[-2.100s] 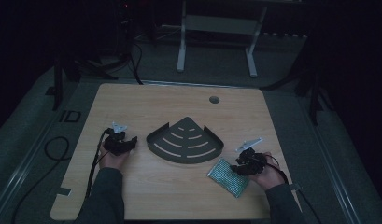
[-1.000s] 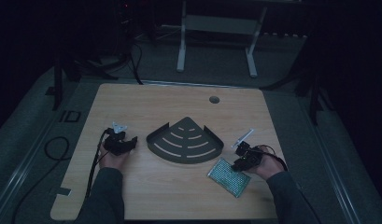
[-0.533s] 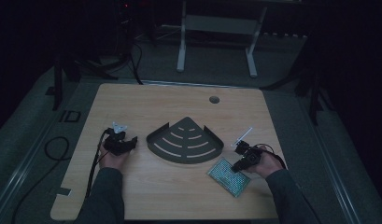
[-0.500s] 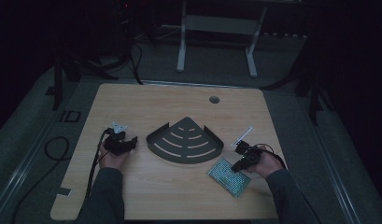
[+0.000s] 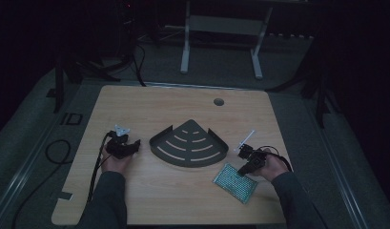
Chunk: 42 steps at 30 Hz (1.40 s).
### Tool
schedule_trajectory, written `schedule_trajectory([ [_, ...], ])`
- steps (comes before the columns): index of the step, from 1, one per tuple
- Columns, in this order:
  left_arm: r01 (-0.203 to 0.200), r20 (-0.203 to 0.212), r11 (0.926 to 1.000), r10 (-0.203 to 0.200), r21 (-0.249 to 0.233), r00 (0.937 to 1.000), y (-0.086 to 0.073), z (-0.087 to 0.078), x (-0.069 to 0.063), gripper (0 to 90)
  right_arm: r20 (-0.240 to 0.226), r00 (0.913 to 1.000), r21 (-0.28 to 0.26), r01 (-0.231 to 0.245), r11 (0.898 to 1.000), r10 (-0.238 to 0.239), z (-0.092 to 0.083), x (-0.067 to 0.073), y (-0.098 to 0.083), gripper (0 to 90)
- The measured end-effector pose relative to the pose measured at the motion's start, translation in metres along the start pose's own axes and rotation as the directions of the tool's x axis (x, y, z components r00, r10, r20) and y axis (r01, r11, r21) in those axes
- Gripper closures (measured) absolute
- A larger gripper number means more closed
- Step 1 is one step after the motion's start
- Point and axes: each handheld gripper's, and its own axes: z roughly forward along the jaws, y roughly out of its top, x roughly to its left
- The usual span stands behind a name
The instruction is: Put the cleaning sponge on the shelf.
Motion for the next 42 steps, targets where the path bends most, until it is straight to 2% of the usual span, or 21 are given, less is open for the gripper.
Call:
schedule_trajectory([
  [6,0.000,0.000,1.0000,0.000,0.000,1.0000,0.000,0.000,0.000,42.9,0.005,1.0000,0.006,-0.002,1.000,0.002,-0.006,0.000,0.000,89.4],
  [16,0.000,0.000,1.0000,0.000,0.000,1.0000,0.000,0.000,0.000,42.9,0.040,0.9992,-0.004,-0.008,1.000,0.008,-0.025,-0.002,0.001,89.5],
  [30,0.000,0.000,1.0000,0.000,0.000,1.0000,0.000,0.000,0.000,42.9,0.104,0.9944,-0.056,-0.011,0.998,0.017,-0.062,-0.005,0.003,89.7],
  [36,0.000,0.000,1.0000,0.000,0.000,1.0000,0.000,0.000,0.000,42.9,0.117,0.9928,-0.071,-0.018,0.997,0.027,-0.076,-0.007,0.007,89.7],
  [42,0.001,0.000,1.0000,-0.001,0.000,1.0000,0.000,0.000,0.000,42.9,0.108,0.9937,-0.104,-0.018,0.994,0.029,-0.086,-0.008,0.014,89.7],
])
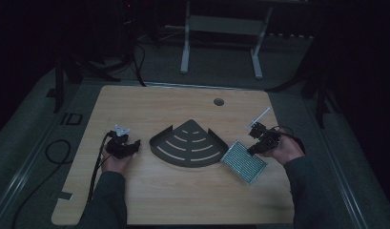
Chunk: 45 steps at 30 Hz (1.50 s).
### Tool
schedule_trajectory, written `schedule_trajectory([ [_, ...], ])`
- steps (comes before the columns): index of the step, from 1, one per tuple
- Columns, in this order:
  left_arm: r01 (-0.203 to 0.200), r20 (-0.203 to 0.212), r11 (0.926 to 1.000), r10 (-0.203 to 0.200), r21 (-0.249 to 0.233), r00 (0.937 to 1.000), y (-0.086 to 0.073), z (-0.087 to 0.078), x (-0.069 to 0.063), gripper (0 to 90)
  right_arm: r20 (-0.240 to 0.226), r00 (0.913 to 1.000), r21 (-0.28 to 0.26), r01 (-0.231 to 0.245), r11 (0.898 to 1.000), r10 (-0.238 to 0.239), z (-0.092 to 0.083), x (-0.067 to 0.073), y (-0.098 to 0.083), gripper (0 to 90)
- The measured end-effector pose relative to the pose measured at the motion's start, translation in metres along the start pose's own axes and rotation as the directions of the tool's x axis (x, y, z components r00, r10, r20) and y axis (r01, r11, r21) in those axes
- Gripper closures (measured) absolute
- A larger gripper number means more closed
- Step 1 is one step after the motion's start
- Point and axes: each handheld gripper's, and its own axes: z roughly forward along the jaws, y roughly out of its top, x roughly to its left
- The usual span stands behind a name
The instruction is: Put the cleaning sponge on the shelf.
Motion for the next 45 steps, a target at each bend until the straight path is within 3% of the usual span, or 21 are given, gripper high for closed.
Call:
schedule_trajectory([
  [8,0.001,0.000,1.0000,-0.001,-0.001,1.0000,0.000,0.000,0.000,43.0,0.006,1.0000,-0.017,0.004,1.000,-0.004,-0.006,0.000,0.013,89.7],
  [18,-0.001,0.001,1.0000,0.001,-0.001,1.0000,0.000,0.000,0.000,42.9,0.028,0.9995,-0.022,0.017,1.000,-0.017,-0.005,0.005,0.042,89.7],
  [45,-0.005,0.002,1.0000,0.005,0.000,1.0000,0.001,0.001,0.000,42.9,0.027,0.9989,-0.072,-0.037,0.997,0.039,0.004,0.007,0.085,89.7],
])
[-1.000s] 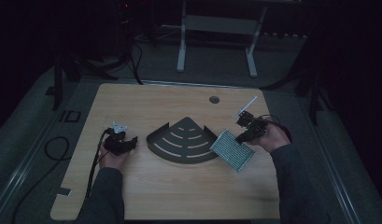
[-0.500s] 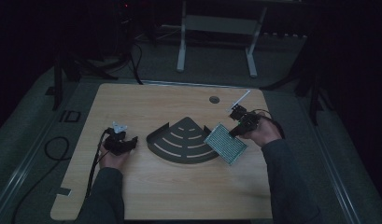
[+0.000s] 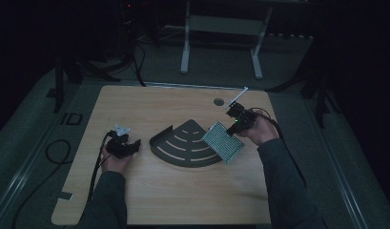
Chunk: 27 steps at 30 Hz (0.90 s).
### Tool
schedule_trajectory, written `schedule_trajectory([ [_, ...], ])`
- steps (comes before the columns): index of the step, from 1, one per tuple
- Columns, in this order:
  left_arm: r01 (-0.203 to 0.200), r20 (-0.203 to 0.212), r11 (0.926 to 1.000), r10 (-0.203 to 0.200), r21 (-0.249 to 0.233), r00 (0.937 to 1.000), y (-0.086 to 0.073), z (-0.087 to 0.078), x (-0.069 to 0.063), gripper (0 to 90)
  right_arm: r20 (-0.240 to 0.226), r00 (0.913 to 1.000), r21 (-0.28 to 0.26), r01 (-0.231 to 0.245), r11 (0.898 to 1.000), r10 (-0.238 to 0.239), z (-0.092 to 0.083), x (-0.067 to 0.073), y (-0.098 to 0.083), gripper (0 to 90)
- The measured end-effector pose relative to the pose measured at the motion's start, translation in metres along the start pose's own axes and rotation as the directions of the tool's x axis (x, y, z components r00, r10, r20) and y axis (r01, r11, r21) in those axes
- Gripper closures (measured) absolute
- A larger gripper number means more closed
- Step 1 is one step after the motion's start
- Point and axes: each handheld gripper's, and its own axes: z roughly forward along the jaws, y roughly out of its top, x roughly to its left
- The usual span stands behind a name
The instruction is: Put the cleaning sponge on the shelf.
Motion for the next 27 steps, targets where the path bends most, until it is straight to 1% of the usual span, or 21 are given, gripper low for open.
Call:
schedule_trajectory([
  [2,0.000,0.000,1.0000,0.000,-0.001,1.0000,0.000,0.000,0.000,43.0,-0.005,1.0000,0.001,-0.001,1.000,0.001,0.003,0.001,0.003,89.7],
  [4,0.001,0.001,1.0000,-0.001,-0.001,1.0000,0.000,0.000,0.000,42.9,0.005,1.0000,0.005,0.005,1.000,-0.005,0.006,0.002,0.006,89.7],
  [6,0.001,0.001,1.0000,-0.001,-0.001,1.0000,0.000,0.000,0.000,42.9,-0.001,1.0000,0.005,0.002,1.000,-0.002,0.008,0.003,0.009,89.7],
  [16,0.000,0.001,1.0000,0.000,-0.001,1.0000,0.000,0.000,0.000,42.9,-0.005,1.0000,-0.021,-0.009,1.000,0.009,0.016,0.007,0.024,89.7],
  [24,0.000,0.001,1.0000,0.000,-0.001,1.0000,0.000,0.000,0.000,42.9,-0.010,0.9998,-0.036,-0.020,0.999,0.019,0.019,0.007,0.030,89.7],
  [27,0.000,0.001,1.0000,0.000,-0.001,1.0000,0.000,0.000,0.000,42.9,-0.002,0.9996,-0.040,-0.030,0.999,0.030,0.023,0.007,0.032,89.7],
])
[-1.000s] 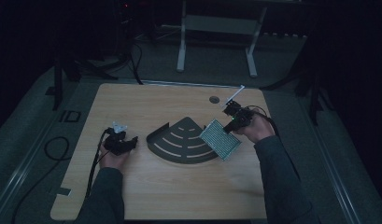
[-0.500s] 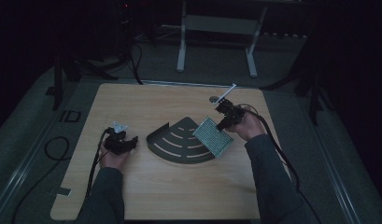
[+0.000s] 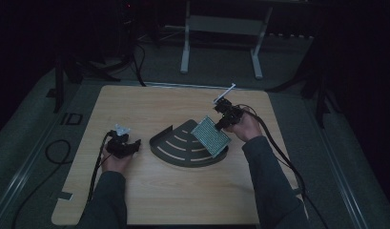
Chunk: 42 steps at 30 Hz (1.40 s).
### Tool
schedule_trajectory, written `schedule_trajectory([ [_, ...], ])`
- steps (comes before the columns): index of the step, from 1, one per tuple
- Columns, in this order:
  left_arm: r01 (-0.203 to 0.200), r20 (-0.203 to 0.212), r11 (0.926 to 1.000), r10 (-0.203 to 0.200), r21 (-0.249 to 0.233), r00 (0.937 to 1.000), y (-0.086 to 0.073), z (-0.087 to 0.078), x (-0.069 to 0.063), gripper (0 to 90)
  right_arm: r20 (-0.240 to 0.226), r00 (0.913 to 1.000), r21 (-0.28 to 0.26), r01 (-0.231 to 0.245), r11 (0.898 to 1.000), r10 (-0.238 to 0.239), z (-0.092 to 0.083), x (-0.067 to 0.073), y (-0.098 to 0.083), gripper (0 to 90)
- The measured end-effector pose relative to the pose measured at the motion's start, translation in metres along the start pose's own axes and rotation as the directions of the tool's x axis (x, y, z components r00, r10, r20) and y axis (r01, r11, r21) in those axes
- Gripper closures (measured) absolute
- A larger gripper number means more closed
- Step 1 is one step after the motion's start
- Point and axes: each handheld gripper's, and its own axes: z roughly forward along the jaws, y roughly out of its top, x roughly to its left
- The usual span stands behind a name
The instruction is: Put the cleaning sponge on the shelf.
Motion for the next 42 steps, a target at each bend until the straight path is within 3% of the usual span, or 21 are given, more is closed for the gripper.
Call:
schedule_trajectory([
  [20,-0.002,0.001,1.0000,0.002,0.002,1.0000,0.000,0.000,0.000,42.9,0.010,0.9999,0.031,-0.011,0.999,0.011,0.025,0.004,0.006,89.7],
  [29,-0.002,0.001,1.0000,0.002,0.002,1.0000,0.000,0.000,0.000,42.9,0.028,0.9996,0.074,-0.001,0.997,-0.001,0.042,0.006,0.001,89.6],
  [42,-0.002,0.001,1.0000,0.002,0.001,1.0000,0.000,0.000,0.000,42.9,0.045,0.9990,0.080,-0.002,0.997,-0.001,0.051,0.005,-0.004,89.6],
])
